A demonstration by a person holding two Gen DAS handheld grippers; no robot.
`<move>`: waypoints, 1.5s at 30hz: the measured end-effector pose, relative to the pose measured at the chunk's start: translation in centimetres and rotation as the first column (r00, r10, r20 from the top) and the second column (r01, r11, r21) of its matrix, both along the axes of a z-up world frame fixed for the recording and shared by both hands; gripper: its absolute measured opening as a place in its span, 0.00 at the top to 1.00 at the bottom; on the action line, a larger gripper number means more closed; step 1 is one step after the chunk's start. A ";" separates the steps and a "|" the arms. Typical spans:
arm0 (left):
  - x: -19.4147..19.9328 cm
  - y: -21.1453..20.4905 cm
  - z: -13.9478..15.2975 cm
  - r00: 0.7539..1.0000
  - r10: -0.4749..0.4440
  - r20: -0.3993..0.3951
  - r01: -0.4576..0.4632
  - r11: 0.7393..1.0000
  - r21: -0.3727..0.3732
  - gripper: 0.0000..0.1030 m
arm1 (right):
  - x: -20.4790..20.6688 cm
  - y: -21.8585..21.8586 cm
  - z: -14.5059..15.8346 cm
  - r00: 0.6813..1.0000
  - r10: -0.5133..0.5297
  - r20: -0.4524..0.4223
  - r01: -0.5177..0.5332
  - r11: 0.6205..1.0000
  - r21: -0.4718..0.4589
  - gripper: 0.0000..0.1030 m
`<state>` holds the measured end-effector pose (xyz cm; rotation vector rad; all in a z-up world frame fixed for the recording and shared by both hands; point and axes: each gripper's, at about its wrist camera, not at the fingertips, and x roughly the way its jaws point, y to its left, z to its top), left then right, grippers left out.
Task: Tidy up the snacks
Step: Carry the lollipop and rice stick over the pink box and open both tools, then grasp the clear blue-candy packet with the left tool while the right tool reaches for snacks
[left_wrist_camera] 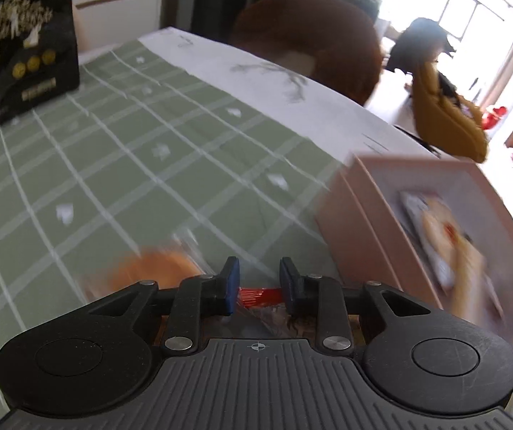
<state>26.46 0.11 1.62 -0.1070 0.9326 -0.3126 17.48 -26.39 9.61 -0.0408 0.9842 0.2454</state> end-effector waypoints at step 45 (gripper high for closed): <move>-23.9 -3.4 1.3 1.000 -0.012 -0.025 0.012 1.000 0.001 0.64 | -10.7 1.7 -2.1 0.989 -0.019 -0.150 0.036 0.993 0.112 0.24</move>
